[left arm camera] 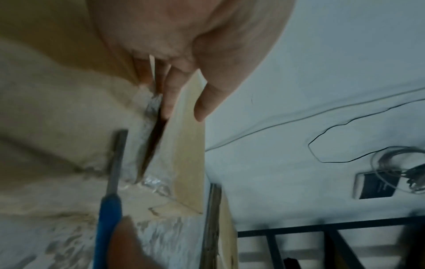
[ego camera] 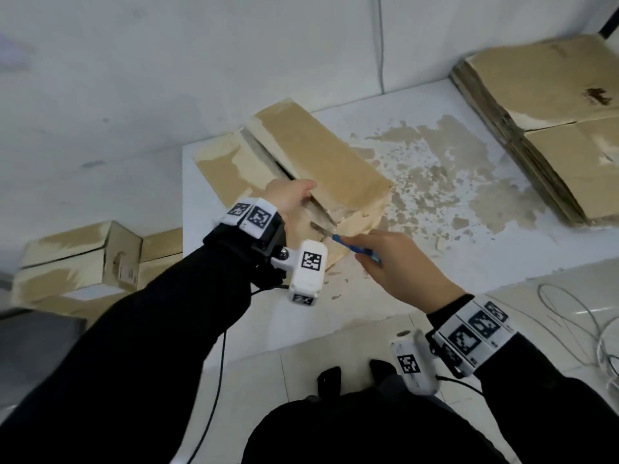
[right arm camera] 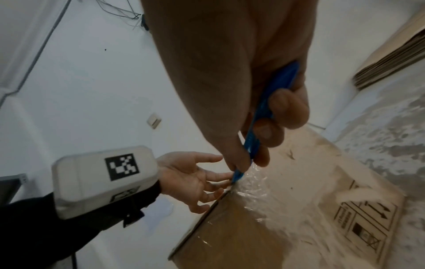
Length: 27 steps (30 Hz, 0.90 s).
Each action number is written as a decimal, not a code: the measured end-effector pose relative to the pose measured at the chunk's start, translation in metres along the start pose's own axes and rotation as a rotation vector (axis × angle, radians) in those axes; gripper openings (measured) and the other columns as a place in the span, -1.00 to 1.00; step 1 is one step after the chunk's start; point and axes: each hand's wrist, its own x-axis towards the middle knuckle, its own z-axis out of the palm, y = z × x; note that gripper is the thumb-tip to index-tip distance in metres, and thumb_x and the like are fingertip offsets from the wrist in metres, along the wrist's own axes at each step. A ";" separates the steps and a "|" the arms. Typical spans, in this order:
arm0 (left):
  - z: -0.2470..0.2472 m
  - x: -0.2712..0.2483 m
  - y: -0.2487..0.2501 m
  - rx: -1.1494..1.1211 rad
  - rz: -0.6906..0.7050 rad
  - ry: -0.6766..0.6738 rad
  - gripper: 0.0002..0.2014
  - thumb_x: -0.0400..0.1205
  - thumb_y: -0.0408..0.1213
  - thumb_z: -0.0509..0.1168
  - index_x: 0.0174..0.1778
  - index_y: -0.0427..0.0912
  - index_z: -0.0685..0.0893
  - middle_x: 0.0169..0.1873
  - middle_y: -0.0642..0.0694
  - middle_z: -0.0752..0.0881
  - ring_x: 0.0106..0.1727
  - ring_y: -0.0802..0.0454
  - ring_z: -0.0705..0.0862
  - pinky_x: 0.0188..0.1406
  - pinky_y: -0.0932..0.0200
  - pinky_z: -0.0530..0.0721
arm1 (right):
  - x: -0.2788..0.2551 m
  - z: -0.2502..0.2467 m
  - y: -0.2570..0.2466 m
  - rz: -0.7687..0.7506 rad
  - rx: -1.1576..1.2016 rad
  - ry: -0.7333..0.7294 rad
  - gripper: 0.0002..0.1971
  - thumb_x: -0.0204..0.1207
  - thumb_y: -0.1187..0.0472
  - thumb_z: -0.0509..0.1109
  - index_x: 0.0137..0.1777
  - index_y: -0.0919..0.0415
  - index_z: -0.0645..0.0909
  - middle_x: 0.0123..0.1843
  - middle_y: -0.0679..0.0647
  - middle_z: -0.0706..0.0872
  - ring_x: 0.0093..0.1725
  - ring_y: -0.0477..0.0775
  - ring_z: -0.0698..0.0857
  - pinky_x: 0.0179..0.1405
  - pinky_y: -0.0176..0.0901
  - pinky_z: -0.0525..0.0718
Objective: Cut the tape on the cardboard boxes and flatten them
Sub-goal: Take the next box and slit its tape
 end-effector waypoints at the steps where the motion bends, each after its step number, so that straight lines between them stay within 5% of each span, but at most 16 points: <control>1: 0.006 0.004 -0.002 0.038 -0.018 0.078 -0.43 0.57 0.02 0.36 0.36 -0.34 0.59 0.27 -0.13 0.60 0.16 -0.07 0.57 0.10 0.13 0.50 | 0.003 -0.003 0.000 -0.008 -0.040 -0.015 -0.61 0.63 0.29 0.25 0.42 0.00 0.56 -0.16 0.06 0.63 -0.18 0.10 0.60 -0.18 0.01 0.60; 3: 0.014 0.000 0.002 0.205 -0.030 0.160 -0.38 0.52 0.14 0.33 0.31 -0.31 0.61 0.31 -0.24 0.58 0.12 -0.13 0.57 0.02 0.10 0.48 | 0.003 -0.011 0.000 -0.011 -0.136 -0.018 -0.59 0.63 0.31 0.23 0.44 0.02 0.54 -0.18 0.08 0.59 -0.21 0.16 0.58 -0.21 0.04 0.58; 7: 0.019 0.000 0.007 0.282 0.010 0.140 -0.62 0.65 0.08 0.23 0.17 -0.13 0.71 0.36 -0.23 0.58 0.32 -0.19 0.53 0.28 0.08 0.48 | -0.006 -0.024 0.004 0.019 -0.231 -0.009 -0.56 0.63 0.36 0.21 0.47 0.06 0.53 -0.18 0.12 0.58 -0.25 0.22 0.58 -0.32 0.01 0.50; 10: 0.020 -0.001 -0.003 0.128 0.015 0.220 -0.73 0.56 0.03 0.38 -0.35 -0.06 0.64 0.30 -0.22 0.59 0.07 -0.11 0.63 -0.06 0.17 0.48 | 0.001 -0.016 -0.001 0.015 -0.327 -0.009 -0.52 0.60 0.41 0.21 0.48 0.05 0.48 -0.23 0.07 0.43 -0.45 0.14 0.39 -0.54 -0.13 0.19; 13: 0.023 -0.001 -0.009 0.050 0.055 0.275 -0.61 0.50 0.01 0.44 -0.58 -0.03 0.52 0.13 -0.25 0.66 0.03 -0.16 0.65 0.03 0.08 0.54 | 0.001 -0.014 -0.002 0.010 -0.348 -0.009 -0.51 0.60 0.43 0.22 0.50 0.08 0.46 -0.24 0.06 0.36 -0.53 0.02 0.19 -0.57 -0.19 0.03; 17: 0.027 -0.002 -0.010 -0.055 0.046 0.275 -0.68 0.43 -0.02 0.48 -0.55 -0.04 0.56 -0.08 -0.21 0.70 0.00 -0.16 0.65 0.11 0.01 0.59 | 0.004 -0.019 -0.002 0.000 -0.354 -0.031 -0.52 0.60 0.43 0.19 0.49 0.08 0.43 -0.20 0.06 0.36 -0.46 0.06 0.29 -0.55 -0.19 0.11; 21: 0.024 -0.013 -0.005 -0.097 0.067 0.271 -0.78 0.54 -0.09 0.42 -0.36 -0.06 0.59 -0.13 -0.15 0.69 0.02 -0.10 0.61 0.23 0.04 0.52 | 0.010 -0.024 -0.005 0.020 -0.362 -0.046 -0.54 0.59 0.47 0.15 0.47 0.16 0.40 -0.05 0.14 0.51 -0.29 0.11 0.36 -0.28 -0.13 0.34; 24: 0.027 -0.020 -0.001 -0.065 0.067 0.266 -0.77 0.55 0.04 0.36 -0.21 -0.06 0.66 -0.03 -0.09 0.72 0.08 -0.08 0.60 0.20 0.06 0.46 | 0.001 -0.042 0.016 0.014 -0.314 -0.047 -0.55 0.62 0.42 0.15 0.49 0.14 0.41 -0.16 0.09 0.48 -0.27 0.11 0.42 -0.34 -0.21 0.38; 27: 0.034 -0.014 -0.004 0.150 0.109 0.377 -0.55 0.34 0.31 0.36 -0.40 -0.06 0.55 -0.05 -0.16 0.67 0.12 -0.24 0.61 0.24 -0.10 0.53 | -0.014 -0.066 0.029 -0.053 -0.145 -0.078 -0.64 0.65 0.29 0.18 0.41 0.08 0.52 -0.13 0.09 0.66 -0.26 0.05 0.61 -0.27 -0.07 0.60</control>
